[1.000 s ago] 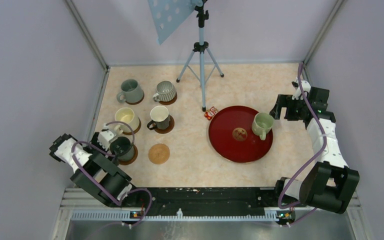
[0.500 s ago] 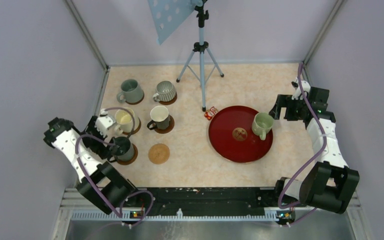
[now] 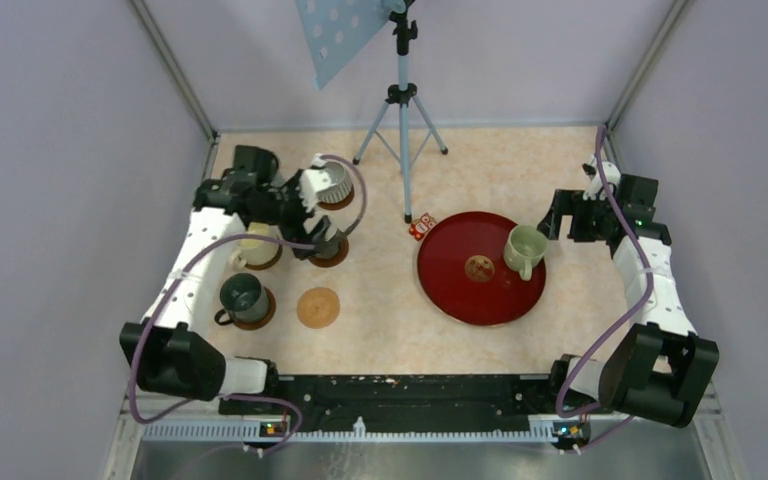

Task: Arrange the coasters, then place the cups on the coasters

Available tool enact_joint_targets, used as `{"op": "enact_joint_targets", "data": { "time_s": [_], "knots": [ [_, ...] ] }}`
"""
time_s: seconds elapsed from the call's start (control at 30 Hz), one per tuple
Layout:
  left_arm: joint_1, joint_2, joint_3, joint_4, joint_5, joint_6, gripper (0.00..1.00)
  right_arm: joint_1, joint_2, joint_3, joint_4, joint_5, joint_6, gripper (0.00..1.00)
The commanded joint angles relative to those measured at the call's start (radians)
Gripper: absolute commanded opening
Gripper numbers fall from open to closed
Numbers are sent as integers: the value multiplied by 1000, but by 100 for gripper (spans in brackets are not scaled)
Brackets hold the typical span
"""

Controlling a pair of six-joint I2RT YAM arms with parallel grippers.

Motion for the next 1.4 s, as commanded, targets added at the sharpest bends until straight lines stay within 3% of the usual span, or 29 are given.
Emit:
{"op": "enact_joint_targets", "data": {
  "time_s": [0.0, 0.13, 0.3, 0.4, 0.57, 0.7, 0.97, 1.37],
  "knots": [
    [-298, 46, 41, 223, -134, -356, 99, 1, 0, 40, 19, 6, -6, 91],
    [-606, 162, 100, 352, -296, -499, 99, 1, -5, 42, 26, 30, 19, 92],
    [-823, 353, 244, 455, -414, -624, 99, -16, -10, 49, 51, 112, 52, 93],
    [-926, 495, 388, 480, -672, -801, 99, -42, 0, 70, 47, 132, 62, 94],
    [-959, 658, 548, 522, -696, -1005, 99, -161, 52, 159, 34, 46, 139, 94],
    [-1012, 705, 539, 614, -795, -1019, 99, -198, 78, 174, 52, 19, 178, 94],
    [-1061, 770, 512, 745, -814, -1133, 99, -198, 83, 151, 72, 4, 184, 94],
    [-1095, 962, 658, 786, -836, -1168, 99, -198, 78, 151, 70, -15, 185, 94]
  ]
}}
